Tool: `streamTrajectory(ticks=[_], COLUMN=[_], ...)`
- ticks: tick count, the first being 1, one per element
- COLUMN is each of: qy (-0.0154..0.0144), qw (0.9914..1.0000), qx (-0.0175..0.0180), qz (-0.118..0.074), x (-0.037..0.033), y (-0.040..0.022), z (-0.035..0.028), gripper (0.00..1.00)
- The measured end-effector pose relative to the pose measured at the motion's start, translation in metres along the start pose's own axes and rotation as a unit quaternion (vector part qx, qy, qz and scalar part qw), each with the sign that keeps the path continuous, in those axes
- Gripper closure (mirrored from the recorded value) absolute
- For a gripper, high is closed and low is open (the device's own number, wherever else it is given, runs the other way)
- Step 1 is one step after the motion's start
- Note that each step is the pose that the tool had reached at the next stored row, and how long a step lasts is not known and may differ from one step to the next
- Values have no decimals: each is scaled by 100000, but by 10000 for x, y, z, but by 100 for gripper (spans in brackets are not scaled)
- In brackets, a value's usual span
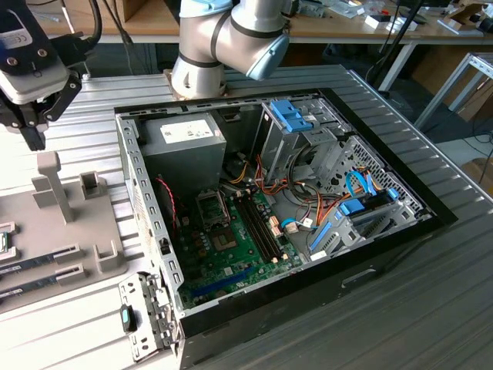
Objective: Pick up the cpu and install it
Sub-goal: 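Reach for the cpu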
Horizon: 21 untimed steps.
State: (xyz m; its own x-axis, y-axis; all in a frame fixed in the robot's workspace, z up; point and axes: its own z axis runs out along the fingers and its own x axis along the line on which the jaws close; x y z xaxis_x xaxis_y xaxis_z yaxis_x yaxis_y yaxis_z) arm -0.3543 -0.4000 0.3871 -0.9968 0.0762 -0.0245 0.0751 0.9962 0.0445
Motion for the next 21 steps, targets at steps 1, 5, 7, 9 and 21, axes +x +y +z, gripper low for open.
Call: streamTrajectory(ticks=[1,5,7,9,21], qy=[-4,4,2,1,1], qw=[100000,100000,100000,100000,100000], qx=[-2,3,3,0,1], qz=[0,1,1,-1,1], x=[3,16,23,30,76], y=[0,-1,-2,-2,-6], z=[1,1,1,1,3], gripper=[89,89,89,89,89])
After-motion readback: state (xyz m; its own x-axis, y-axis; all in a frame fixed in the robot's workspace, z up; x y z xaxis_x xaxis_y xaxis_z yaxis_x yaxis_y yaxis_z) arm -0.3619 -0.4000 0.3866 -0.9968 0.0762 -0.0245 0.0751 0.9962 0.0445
